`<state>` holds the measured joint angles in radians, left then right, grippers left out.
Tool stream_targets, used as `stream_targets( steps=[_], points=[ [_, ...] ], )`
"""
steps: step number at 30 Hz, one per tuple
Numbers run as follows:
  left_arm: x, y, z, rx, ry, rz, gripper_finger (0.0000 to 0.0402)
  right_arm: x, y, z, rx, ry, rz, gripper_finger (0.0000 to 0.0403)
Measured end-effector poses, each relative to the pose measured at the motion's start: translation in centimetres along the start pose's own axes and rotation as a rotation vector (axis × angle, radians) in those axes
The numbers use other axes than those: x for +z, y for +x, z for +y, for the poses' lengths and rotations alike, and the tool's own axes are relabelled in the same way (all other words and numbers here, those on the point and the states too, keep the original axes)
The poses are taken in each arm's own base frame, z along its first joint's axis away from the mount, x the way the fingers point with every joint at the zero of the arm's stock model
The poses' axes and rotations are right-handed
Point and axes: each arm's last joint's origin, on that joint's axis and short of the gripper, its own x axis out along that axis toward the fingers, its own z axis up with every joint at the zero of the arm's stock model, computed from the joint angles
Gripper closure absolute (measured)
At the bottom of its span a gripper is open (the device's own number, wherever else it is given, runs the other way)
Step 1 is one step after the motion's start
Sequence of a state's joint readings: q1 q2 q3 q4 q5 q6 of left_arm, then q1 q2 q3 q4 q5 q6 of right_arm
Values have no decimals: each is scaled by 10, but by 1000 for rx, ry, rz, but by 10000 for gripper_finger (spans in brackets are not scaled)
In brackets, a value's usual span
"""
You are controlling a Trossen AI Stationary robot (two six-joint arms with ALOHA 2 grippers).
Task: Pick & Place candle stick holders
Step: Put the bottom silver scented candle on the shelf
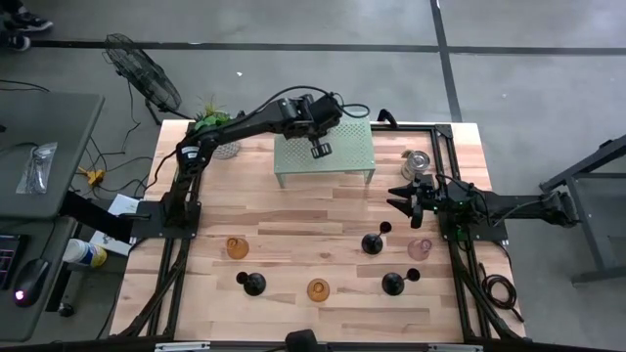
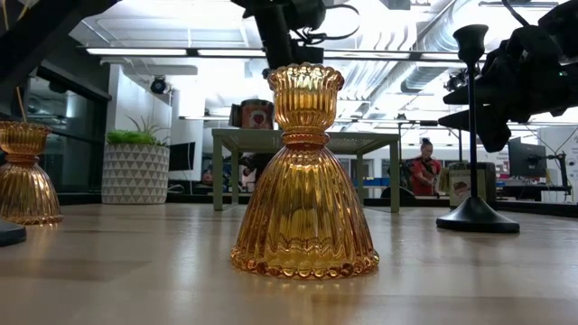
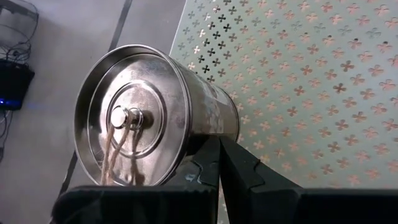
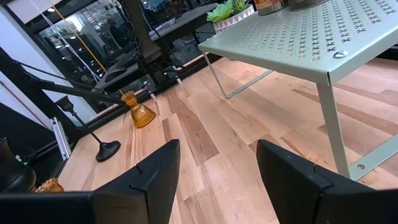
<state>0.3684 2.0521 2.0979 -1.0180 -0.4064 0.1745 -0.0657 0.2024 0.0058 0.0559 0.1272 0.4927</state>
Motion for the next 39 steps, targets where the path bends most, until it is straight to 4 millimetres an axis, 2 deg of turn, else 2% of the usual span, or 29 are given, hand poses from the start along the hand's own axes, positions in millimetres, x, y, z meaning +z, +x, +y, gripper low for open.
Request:
stream_targets(
  steps=[10, 14, 19, 26, 39],
  points=[
    [1, -3, -4, -29, 4, -15, 401, 0, 0, 0, 0, 0, 0, 197],
    [-1, -22, -2, -41, 0, -25, 401, 0, 0, 0, 0, 0, 0, 197],
    [-14, -40, 0, -96, -103, 73, 401, 0, 0, 0, 0, 0, 0, 197],
    [-24, -38, 7, -53, -234, 166, 401, 0, 0, 0, 0, 0, 0, 197],
    [-30, -29, 23, 66, -269, 213, 401, 0, 0, 0, 0, 0, -1, 197]
  ],
)
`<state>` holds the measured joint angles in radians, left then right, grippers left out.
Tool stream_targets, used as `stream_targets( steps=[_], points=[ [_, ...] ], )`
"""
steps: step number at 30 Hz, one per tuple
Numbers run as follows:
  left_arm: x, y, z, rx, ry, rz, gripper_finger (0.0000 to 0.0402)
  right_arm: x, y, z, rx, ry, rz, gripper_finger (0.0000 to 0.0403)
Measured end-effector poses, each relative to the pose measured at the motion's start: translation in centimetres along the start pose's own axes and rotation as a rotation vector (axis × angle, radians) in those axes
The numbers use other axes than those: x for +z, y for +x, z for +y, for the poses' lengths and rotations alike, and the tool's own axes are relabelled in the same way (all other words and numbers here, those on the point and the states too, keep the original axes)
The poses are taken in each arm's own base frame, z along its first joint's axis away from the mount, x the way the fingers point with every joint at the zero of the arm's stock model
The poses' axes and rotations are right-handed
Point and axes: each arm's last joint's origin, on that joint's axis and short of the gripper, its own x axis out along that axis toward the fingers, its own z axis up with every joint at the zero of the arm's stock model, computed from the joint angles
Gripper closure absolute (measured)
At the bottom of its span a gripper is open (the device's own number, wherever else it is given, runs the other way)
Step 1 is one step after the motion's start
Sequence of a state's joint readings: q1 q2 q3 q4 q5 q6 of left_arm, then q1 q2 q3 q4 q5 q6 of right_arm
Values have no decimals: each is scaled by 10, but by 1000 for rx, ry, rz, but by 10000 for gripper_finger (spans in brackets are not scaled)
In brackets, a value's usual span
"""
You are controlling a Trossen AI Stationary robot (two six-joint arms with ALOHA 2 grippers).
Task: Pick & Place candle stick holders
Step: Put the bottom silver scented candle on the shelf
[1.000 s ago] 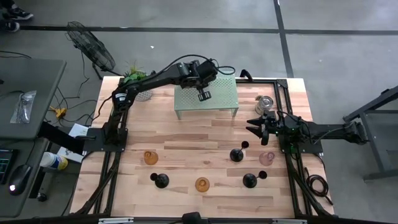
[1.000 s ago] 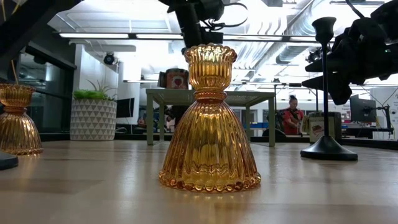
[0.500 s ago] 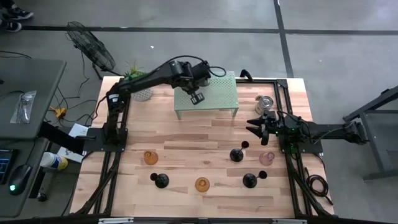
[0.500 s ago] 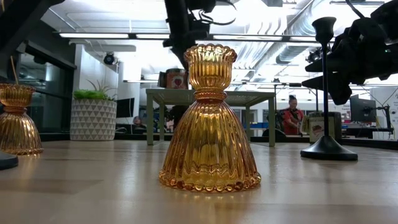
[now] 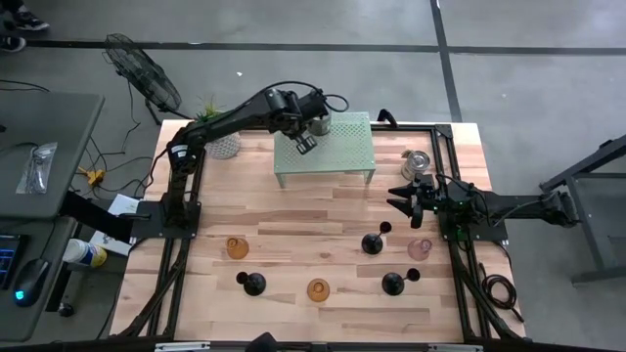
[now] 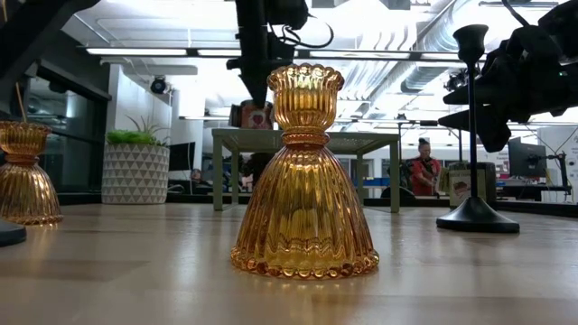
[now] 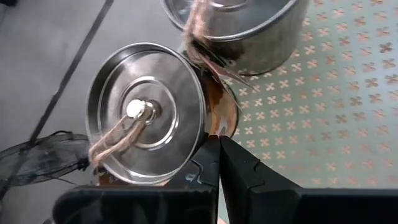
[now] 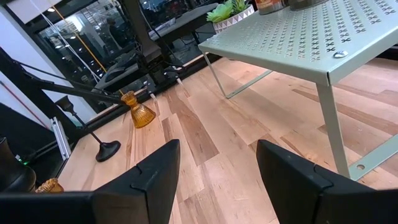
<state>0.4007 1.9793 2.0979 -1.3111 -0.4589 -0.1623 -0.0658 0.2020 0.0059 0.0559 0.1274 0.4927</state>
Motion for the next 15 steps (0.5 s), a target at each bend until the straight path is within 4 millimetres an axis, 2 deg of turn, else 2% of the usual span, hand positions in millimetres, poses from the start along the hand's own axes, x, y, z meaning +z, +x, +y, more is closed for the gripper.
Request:
stream_targets(
  steps=[8, 15],
  points=[
    [0, 2, 4, 5, -9, 7, 401, 0, 0, 0, 0, 0, 0, 197],
    [0, 0, -3, -94, -3, 9, 401, 0, 0, 0, 0, 0, 0, 197]
  ],
)
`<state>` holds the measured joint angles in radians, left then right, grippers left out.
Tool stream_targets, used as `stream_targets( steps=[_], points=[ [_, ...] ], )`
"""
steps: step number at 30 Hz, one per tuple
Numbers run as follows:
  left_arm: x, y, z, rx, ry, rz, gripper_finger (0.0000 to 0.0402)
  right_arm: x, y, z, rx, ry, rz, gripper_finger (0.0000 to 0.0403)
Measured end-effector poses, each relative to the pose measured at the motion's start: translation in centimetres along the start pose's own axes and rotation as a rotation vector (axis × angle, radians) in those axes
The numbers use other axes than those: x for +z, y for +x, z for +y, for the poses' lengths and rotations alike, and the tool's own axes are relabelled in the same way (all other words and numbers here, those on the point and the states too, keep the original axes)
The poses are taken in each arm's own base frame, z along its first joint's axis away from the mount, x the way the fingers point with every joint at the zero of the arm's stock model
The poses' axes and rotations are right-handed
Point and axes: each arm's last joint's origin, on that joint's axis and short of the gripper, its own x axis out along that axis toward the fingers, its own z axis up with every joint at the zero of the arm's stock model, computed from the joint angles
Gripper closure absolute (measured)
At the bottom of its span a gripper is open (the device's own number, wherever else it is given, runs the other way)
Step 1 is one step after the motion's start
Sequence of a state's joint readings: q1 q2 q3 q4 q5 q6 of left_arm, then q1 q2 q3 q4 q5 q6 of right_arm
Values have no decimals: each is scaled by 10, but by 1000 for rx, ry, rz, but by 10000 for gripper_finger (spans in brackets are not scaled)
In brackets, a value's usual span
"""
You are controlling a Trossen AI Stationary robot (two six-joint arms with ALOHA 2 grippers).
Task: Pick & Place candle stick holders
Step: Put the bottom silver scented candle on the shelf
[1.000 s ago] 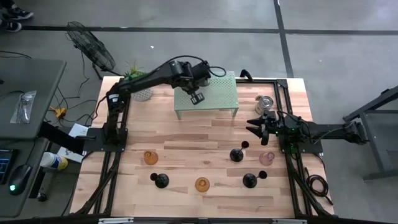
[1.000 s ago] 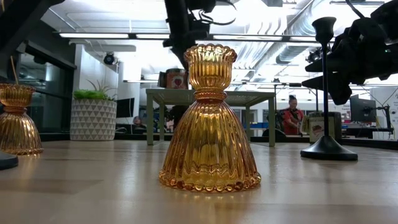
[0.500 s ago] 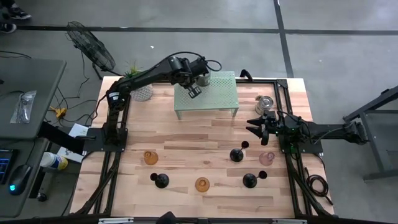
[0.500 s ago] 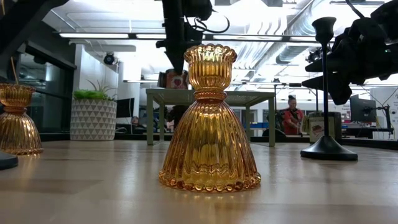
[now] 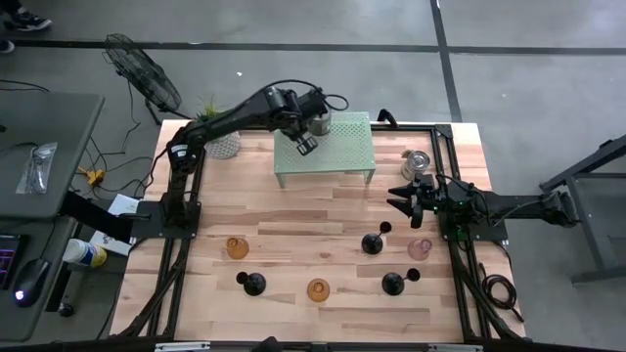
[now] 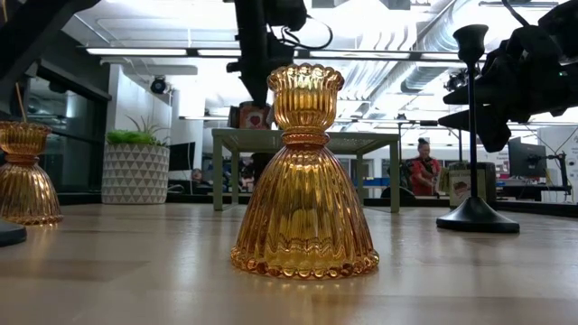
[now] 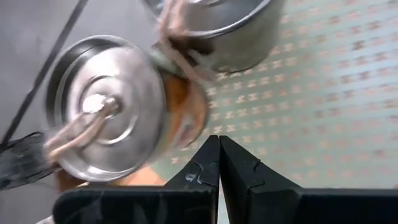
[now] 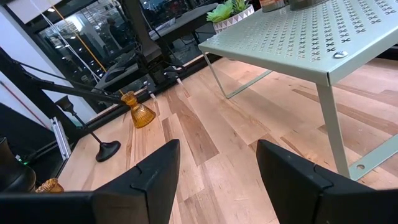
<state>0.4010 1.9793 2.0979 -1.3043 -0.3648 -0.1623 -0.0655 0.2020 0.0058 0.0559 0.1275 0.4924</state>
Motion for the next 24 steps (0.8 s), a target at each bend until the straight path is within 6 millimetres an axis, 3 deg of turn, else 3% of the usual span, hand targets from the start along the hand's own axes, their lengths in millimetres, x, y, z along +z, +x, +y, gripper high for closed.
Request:
stream_targets(
  steps=[8, 18, 24],
  points=[
    [10, -1, -17, -137, 91, -101, 401, 0, 0, 0, 0, 0, 0, 197],
    [21, 23, -25, -95, 214, -142, 401, 0, 0, 0, 0, 0, 0, 197],
    [23, 24, -24, -31, 229, -153, 401, 0, 0, 0, 0, 0, 0, 197]
  ],
)
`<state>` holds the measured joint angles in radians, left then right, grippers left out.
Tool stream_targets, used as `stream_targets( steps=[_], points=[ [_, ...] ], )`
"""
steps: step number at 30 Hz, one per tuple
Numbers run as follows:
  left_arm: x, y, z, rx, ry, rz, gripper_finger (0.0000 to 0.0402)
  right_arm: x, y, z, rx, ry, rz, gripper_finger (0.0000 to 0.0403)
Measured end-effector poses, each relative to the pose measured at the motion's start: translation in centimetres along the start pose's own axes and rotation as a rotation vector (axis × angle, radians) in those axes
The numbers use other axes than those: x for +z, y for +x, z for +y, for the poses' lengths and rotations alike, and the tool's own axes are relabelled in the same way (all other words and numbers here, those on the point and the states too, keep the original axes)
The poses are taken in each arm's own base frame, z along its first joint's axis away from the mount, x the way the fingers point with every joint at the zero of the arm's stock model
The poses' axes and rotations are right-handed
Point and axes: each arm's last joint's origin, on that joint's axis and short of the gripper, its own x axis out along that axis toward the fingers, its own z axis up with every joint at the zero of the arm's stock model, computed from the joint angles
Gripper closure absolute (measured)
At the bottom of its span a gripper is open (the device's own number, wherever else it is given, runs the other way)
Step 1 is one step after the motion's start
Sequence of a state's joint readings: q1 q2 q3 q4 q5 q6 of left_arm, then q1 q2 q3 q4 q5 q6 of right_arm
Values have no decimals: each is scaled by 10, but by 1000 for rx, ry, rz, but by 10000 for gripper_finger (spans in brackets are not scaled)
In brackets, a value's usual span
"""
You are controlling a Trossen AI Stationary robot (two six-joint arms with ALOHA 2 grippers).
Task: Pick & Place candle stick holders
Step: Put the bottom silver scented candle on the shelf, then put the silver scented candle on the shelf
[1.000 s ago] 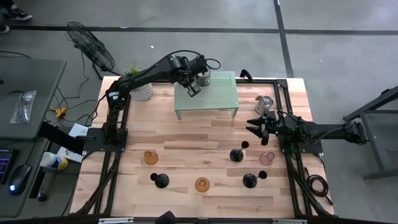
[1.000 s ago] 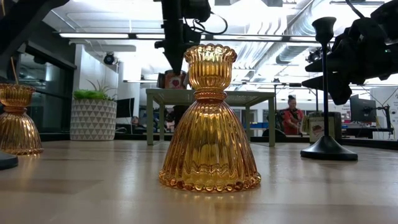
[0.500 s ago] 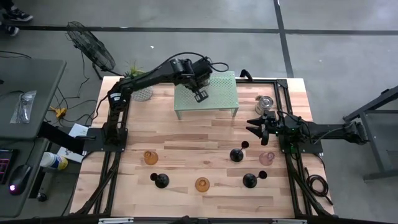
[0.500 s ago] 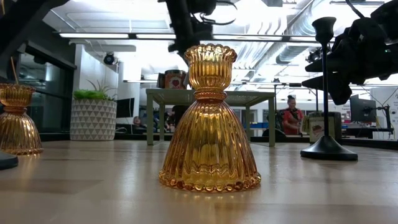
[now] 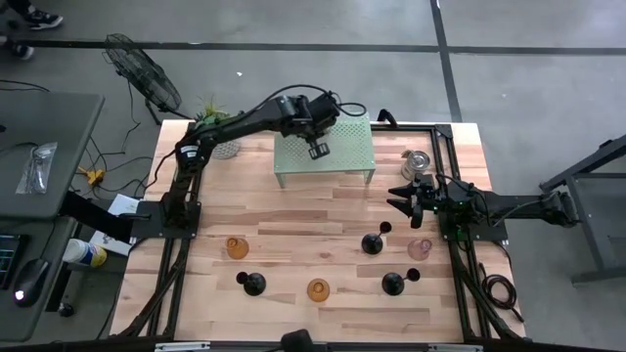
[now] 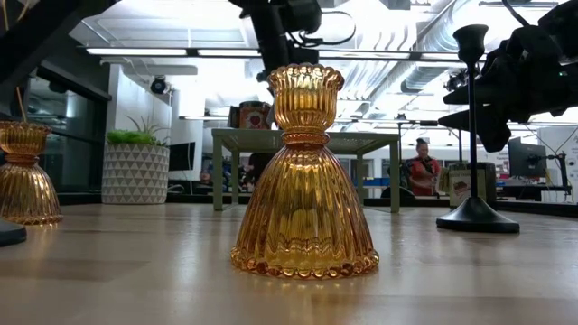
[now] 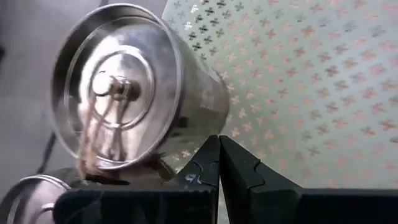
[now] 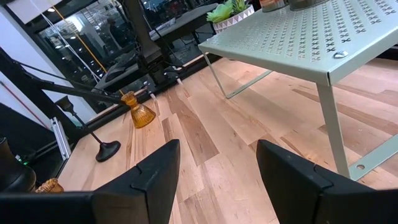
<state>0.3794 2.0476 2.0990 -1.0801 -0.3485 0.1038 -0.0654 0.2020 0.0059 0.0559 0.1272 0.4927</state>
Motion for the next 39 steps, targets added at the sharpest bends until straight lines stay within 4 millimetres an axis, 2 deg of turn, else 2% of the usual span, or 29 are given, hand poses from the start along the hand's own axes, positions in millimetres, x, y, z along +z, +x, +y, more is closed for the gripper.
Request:
stream_targets(
  steps=[28, 30, 34, 39],
  points=[
    [6, 0, 3, 70, 8, -50, 401, 0, 0, 0, 0, 0, 0, 197],
    [6, -2, -2, 67, 16, -56, 401, 0, 0, 0, 0, 0, 0, 197],
    [7, -26, -4, 25, 14, -117, 401, 0, 0, 0, 0, 0, 0, 197],
    [5, -56, 2, -138, 39, -201, 401, 0, 0, 0, -1, 0, 0, 197]
  ],
)
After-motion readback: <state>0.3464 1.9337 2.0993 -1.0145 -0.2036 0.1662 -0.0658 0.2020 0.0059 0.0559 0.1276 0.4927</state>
